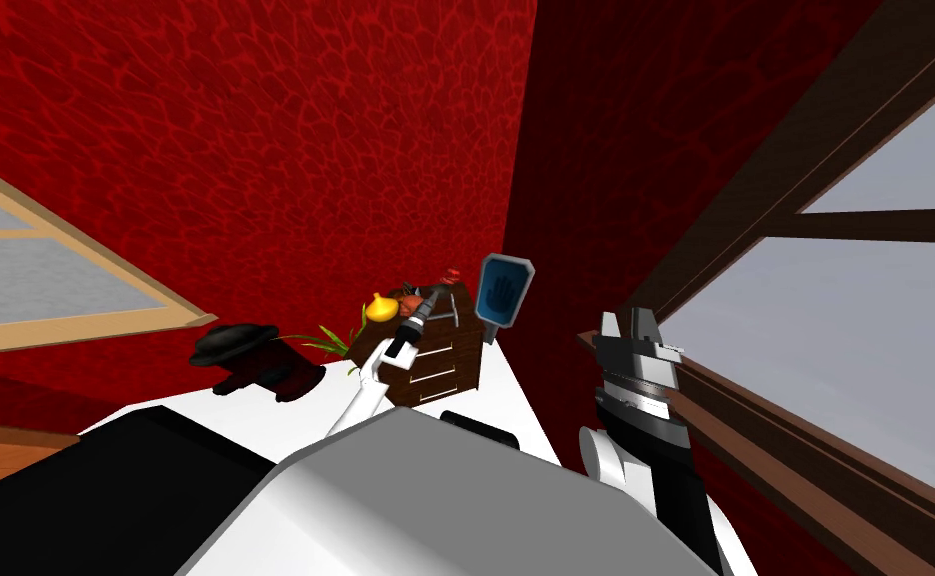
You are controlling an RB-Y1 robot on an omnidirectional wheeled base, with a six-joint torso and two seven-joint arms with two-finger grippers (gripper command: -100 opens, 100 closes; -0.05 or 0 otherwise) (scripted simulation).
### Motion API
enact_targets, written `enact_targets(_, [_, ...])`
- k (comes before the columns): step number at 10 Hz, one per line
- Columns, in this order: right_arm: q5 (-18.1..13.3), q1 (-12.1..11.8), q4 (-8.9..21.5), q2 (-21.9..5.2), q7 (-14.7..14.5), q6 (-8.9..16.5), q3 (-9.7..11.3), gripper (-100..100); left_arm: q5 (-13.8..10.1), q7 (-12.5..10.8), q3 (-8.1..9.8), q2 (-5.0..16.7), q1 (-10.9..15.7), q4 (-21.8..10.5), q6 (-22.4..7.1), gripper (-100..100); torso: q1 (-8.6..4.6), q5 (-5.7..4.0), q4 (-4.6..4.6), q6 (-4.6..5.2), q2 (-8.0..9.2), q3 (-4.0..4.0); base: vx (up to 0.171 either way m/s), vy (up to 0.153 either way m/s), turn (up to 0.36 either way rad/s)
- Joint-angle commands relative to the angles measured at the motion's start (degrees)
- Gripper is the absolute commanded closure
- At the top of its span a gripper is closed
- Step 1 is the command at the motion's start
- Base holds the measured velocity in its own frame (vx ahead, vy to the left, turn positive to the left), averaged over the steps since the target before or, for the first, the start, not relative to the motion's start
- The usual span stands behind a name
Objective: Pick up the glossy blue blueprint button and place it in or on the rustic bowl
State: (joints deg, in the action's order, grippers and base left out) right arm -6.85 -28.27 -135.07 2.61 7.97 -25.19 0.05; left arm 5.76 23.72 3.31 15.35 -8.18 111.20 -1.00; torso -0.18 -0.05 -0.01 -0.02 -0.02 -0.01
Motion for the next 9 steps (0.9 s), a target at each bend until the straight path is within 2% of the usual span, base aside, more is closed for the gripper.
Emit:
enact_targets(1, [0.0,0.0,0.0,0.0,0.0,0.0,0.0,0,0.53,2.51,-0.03,0.65,2.57,-2.86,-2.86,-100,0.0,0.0,0.0,0.0,0.0,0.0,0.001,-0.055,-0.045])
enact_targets(2, [0.0,0.0,0.0,0.0,0.0,0.0,0.0,0,0.53,2.51,-0.03,0.65,2.57,-2.95,-3.3,-100,-0.03,0.0,0.0,0.02,0.0,0.0,-0.002,-0.048,-0.027])
enact_targets(3, [0.0,0.0,0.0,0.0,0.0,0.0,0.0,0,0.85,4.48,0.06,1.4,5.05,-5.53,-5.51,-100,0.0,0.0,0.01,-0.01,0.03,0.01,-0.004,-0.062,-0.042])
enact_targets(4, [0.0,0.0,0.0,0.0,0.0,0.0,0.0,0,0.85,4.48,0.06,1.4,5.05,-5.85,-5.92,-100,-0.04,-0.01,0.01,0.01,0.02,0.01,-0.005,-0.05,-0.029])
enact_targets(5, [0.0,0.0,0.0,0.0,0.0,0.0,0.0,0,1.14,6.4,0.14,2.13,7.32,-7.98,-8.1,-100,-0.01,-0.01,0.01,-0.01,0.05,0.03,-0.005,-0.052,-0.045])
enact_targets(6, [0.0,0.0,0.0,0.0,0.0,0.0,0.0,0,1.14,6.4,0.14,2.13,7.59,-8.81,-8.59,-100,-0.01,0.0,0.01,0.01,0.04,0.02,-0.002,-0.044,-0.029])
enact_targets(7, [0.0,0.0,0.0,0.0,0.0,0.0,0.0,0,1.39,8.26,0.21,2.83,9.96,-10.91,-10.81,-100,0.02,0.0,0.01,-0.01,0.03,0.02,-0.01,-0.055,-0.062])
enact_targets(8, [0.0,0.0,0.0,0.0,0.0,0.0,0.0,0,1.39,8.26,0.21,2.83,10.17,-11.83,-11.28,-100,-0.02,-0.01,0.01,0.01,0.05,0.03,-0.009,-0.047,-0.029])
enact_targets(9, [0.0,0.0,0.0,0.0,0.0,0.0,0.0,0,1.61,10.05,0.28,3.51,12.73,-13.67,-13.91,-100,0.01,0.0,0.01,0.0,0.05,0.03,-0.013,-0.053,-0.055])
